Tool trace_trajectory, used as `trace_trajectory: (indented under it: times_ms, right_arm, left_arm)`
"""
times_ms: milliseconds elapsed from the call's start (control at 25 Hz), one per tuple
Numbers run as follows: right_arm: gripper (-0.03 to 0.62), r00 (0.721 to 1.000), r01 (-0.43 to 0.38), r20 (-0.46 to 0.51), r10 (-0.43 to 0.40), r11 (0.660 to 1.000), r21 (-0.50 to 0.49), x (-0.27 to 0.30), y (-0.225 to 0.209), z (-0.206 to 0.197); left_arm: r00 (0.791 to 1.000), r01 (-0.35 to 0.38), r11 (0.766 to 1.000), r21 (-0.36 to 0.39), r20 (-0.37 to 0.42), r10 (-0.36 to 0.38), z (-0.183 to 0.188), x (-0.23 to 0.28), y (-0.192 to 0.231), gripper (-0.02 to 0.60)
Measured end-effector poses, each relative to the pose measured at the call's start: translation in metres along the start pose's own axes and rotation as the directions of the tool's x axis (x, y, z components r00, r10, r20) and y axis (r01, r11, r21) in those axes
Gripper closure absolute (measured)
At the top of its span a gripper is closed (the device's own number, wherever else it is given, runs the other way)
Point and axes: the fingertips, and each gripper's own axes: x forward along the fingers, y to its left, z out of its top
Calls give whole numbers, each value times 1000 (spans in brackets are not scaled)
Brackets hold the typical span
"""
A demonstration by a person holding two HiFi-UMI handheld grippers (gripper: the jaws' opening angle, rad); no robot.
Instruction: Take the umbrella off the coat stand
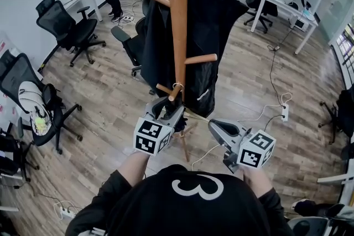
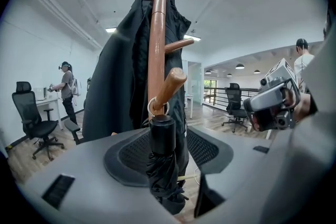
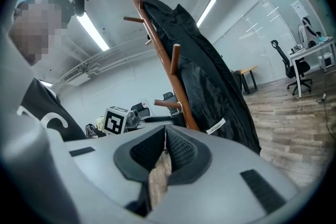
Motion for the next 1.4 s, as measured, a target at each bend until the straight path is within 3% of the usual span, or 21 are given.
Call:
trace_trajectory:
  times_ms: [320,1400]
  right_arm:
    - [566,1000,28,-6,-27,999,29,-2,-15,-7]
    - [566,997,72,-4,-72,993,95,-22,-32,-22]
  left_arm:
    - [999,-23,999,-24,-34,23,-17,17,10,360]
    - [998,-55,998,-17,0,55,-26,36,11,370]
